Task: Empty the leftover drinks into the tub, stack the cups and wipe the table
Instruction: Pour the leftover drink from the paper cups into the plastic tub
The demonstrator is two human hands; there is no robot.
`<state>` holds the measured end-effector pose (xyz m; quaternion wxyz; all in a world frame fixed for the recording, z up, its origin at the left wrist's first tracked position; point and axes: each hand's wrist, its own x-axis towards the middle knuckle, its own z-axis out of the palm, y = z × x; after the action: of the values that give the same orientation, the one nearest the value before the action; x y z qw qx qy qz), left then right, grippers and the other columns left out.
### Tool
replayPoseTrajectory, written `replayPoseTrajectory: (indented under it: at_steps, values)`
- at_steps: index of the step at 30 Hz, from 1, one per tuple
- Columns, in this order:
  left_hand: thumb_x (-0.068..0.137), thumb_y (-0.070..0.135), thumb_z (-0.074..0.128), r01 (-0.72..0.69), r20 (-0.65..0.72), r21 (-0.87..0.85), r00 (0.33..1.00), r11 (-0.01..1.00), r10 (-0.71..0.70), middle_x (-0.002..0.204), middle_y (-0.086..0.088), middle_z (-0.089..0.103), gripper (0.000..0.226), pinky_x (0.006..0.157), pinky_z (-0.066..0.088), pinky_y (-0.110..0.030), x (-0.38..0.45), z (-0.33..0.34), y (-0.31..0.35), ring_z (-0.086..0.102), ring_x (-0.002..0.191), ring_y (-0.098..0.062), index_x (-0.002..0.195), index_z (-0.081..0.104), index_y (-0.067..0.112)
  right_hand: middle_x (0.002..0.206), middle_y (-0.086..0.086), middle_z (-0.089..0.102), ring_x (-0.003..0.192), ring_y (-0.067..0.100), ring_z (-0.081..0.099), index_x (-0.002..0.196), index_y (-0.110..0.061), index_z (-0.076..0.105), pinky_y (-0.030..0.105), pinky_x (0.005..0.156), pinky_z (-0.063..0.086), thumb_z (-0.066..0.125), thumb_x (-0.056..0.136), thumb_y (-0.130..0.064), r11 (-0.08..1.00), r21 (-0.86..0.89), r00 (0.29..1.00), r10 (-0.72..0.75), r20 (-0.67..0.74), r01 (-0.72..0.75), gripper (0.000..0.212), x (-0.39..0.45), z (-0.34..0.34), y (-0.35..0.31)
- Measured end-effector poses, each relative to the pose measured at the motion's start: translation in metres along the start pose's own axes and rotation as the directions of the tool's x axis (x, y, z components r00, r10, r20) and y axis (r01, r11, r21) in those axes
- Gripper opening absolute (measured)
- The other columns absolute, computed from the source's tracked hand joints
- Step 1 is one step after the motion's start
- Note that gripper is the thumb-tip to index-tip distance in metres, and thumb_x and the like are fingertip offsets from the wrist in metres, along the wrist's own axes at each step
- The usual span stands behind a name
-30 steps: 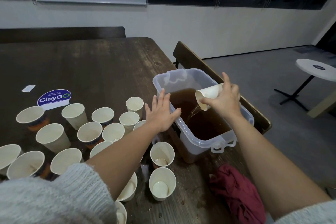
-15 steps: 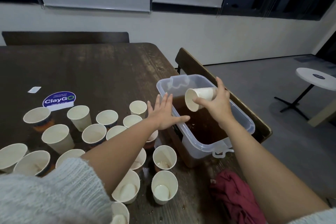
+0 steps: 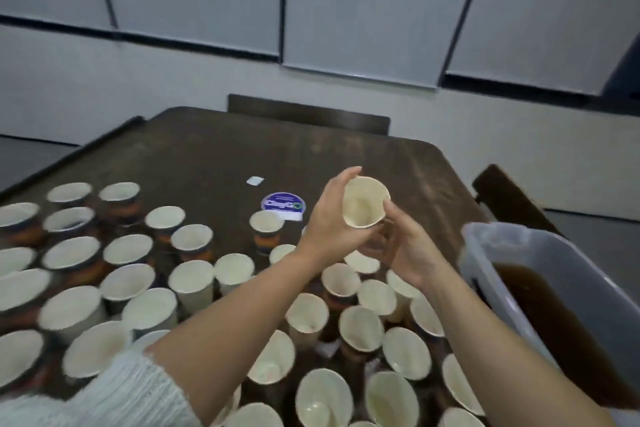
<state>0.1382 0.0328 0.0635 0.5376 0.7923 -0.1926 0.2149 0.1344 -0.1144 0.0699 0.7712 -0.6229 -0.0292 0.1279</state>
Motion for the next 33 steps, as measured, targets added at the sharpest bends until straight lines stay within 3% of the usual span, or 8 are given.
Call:
replayPoseTrajectory:
  at_steps: [2,10,15,19,21,25,29,33]
  values:
    - [0.071,0.023,0.085,0.005,-0.076,0.076,0.997,0.997,0.001,0.136,0.003,0.048,0.084,0.099,0.038,-0.016,-0.007,-0.055,-0.020,0.046,0.120,-0.006,0.140,0.037,0.022,0.083,-0.004,0.067,0.078,0.011,0.059,0.112,-0.020,0.064,0.036,0.079,0.048,0.061,0.084,-0.046,0.999,-0.009,0.994,0.034,0.101,-0.033,0.038,0.023,0.050,0.009]
    - [0.068,0.028,0.087,0.193,-0.363,0.394,0.931,0.899,-0.040,0.126,0.013,0.044,0.084,0.093,0.028,0.002,-0.068,-0.301,-0.093,0.039,0.112,0.008,0.138,0.042,0.016,0.086,0.002,0.064,0.084,0.018,0.061,0.106,-0.017,0.068,0.039,0.086,0.045,0.056,0.091,-0.041,0.977,-0.106,0.888,0.215,0.408,-0.187,0.031,0.092,0.307,0.061]
    - [0.066,0.044,0.083,0.346,-0.515,0.508,0.856,0.789,-0.044,0.127,0.002,0.051,0.085,0.099,0.034,-0.018,-0.105,-0.442,-0.128,0.047,0.117,-0.012,0.137,0.045,0.015,0.083,0.000,0.068,0.075,0.014,0.065,0.107,-0.013,0.065,0.035,0.082,0.048,0.047,0.101,-0.037,0.967,-0.169,0.806,0.250,0.536,-0.188,0.031,0.114,0.441,0.089]
    - [0.071,0.039,0.078,0.543,-0.620,0.553,0.775,0.632,-0.124,0.127,-0.009,0.054,0.079,0.094,0.035,-0.034,-0.139,-0.538,-0.156,0.047,0.115,-0.026,0.138,0.045,0.014,0.087,0.006,0.063,0.077,0.017,0.060,0.101,-0.009,0.063,0.026,0.073,0.051,0.057,0.098,-0.023,0.936,-0.337,0.827,0.268,0.494,-0.102,0.015,0.136,0.521,0.117]
    - [0.074,0.031,0.080,0.636,-0.643,0.518,0.731,0.572,-0.230,0.132,-0.009,0.051,0.077,0.096,0.036,-0.038,-0.158,-0.568,-0.173,0.045,0.121,-0.028,0.140,0.043,0.016,0.091,0.005,0.064,0.081,0.018,0.060,0.105,-0.009,0.063,0.025,0.072,0.051,0.065,0.092,-0.019,0.857,-0.509,0.853,0.210,0.479,0.075,0.017,0.151,0.548,0.136]
    - [0.077,0.032,0.077,0.745,-0.636,0.469,0.658,0.474,-0.404,0.141,-0.007,0.043,0.080,0.102,0.038,-0.043,-0.180,-0.598,-0.207,0.043,0.128,-0.027,0.144,0.036,0.018,0.108,0.005,0.057,0.097,0.018,0.055,0.115,-0.016,0.057,0.027,0.082,0.043,0.072,0.082,-0.019,0.489,-0.789,0.840,0.187,0.510,0.371,0.036,0.173,0.583,0.172]
    - [0.079,0.028,0.074,0.771,-0.501,0.491,0.630,0.405,-0.593,0.145,-0.007,0.034,0.086,0.105,0.036,-0.041,-0.182,-0.607,-0.240,0.038,0.132,-0.026,0.149,0.025,0.017,0.145,0.014,0.032,0.134,0.035,0.038,0.147,-0.020,0.032,0.043,0.109,0.038,0.076,0.081,-0.030,0.297,-0.859,0.826,0.271,0.494,0.416,0.080,0.187,0.609,0.206]
    - [0.077,0.027,0.076,0.760,-0.394,0.551,0.600,0.344,-0.696,0.145,-0.008,0.033,0.091,0.103,0.041,-0.039,-0.181,-0.609,-0.266,0.041,0.130,-0.027,0.149,0.023,0.016,0.152,0.014,0.021,0.141,0.039,0.025,0.154,-0.026,0.015,0.048,0.112,0.031,0.077,0.081,-0.035,0.218,-0.878,0.817,0.323,0.477,0.426,0.096,0.197,0.627,0.232]
